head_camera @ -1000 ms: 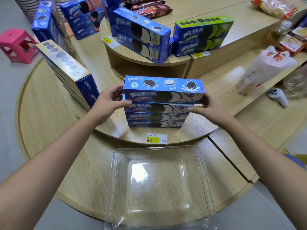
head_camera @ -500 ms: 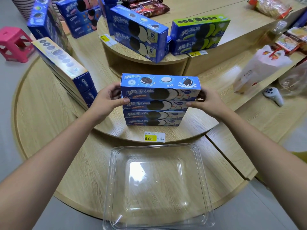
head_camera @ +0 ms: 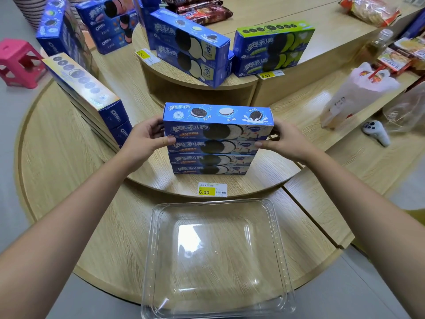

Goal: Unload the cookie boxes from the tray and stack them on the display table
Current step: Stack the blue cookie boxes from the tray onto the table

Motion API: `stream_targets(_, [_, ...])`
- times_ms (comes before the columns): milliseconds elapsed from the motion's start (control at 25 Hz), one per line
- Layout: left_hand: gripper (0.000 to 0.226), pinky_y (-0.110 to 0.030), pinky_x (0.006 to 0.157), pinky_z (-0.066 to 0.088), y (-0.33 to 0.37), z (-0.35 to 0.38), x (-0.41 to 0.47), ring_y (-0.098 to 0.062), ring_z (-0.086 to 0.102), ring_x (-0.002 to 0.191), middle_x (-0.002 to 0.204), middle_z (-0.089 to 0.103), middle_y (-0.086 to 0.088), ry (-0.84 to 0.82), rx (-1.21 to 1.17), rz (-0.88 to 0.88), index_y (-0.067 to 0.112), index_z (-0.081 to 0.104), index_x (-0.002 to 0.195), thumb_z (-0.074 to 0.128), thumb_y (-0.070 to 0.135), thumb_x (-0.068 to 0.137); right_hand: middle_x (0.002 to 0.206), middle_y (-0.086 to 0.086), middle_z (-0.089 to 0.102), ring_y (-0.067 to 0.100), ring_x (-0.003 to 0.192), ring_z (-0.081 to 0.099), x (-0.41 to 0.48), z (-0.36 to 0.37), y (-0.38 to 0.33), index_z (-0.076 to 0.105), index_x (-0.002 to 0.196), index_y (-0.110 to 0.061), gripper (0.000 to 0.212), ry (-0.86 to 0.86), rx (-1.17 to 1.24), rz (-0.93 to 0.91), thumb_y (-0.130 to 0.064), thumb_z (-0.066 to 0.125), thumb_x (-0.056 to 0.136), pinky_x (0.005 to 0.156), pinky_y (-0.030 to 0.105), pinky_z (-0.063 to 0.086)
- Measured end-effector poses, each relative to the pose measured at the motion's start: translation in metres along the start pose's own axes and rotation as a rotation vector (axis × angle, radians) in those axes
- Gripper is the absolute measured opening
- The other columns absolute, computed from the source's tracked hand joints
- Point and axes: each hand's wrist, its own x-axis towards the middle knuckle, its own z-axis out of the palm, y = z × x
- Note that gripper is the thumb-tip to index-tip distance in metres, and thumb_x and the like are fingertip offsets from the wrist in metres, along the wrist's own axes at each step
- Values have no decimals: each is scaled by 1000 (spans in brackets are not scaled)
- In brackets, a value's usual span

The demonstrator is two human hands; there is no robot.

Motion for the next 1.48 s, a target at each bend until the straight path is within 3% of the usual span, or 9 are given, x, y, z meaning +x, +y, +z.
stream_targets(80, [41, -11, 69, 53, 0, -1, -1, 6, 64, 95, 108, 63, 10, 8, -5, 2, 14, 50, 121, 58, -1, 84, 111, -3, 61, 0, 90, 58, -2, 0, -1, 50, 126, -14, 56, 0, -12, -14, -14, 74, 76, 70, 5, 48])
stream_targets(520, [44, -14, 72, 55, 2, -6, 3, 3, 66, 96, 111, 64, 6, -17, -6, -29, 11, 46, 125, 56, -2, 84, 107, -3, 61, -1, 86, 57, 0, 2, -1, 52, 124, -14, 47, 11, -72, -31, -15, 69, 81, 69, 0, 43])
stream_targets(760, [38, -15, 71, 55, 1, -11, 6, 0, 66, 99, 97, 72, 15, -28, 25, -49, 19, 51, 114, 59, -1, 83, 105, -8, 56, -5, 84, 52, 3, 7, -1, 52, 121, -13, 39, 11, -139, -27, -15, 64, 85, 64, -4, 37])
stream_targets(1040, [39, -14, 70, 54, 1, -13, 7, 1, 66, 98, 95, 73, 17, -35, 38, -66, 23, 53, 112, 60, -2, 82, 107, -7, 56, -5, 84, 53, 2, 7, -1, 48, 127, -13, 48, 18, -109, -12, -15, 67, 83, 64, -1, 39])
stream_targets(1240, [45, -20, 81, 56, 1, -12, 8, -4, 64, 104, 112, 66, 6, -47, 48, -50, 12, 48, 124, 60, -1, 82, 106, -6, 58, -2, 84, 55, -1, 6, -1, 49, 126, -15, 51, 20, -62, -7, -15, 70, 80, 71, 11, 42])
stream_targets(1480, [46, -17, 74, 55, -1, -10, 7, -2, 65, 102, 99, 72, 14, -64, -9, -72, 13, 44, 127, 57, 1, 85, 111, -6, 58, 9, 92, 58, -2, 7, -2, 46, 130, -19, 55, 4, -48, -9, -19, 70, 80, 77, 22, 48])
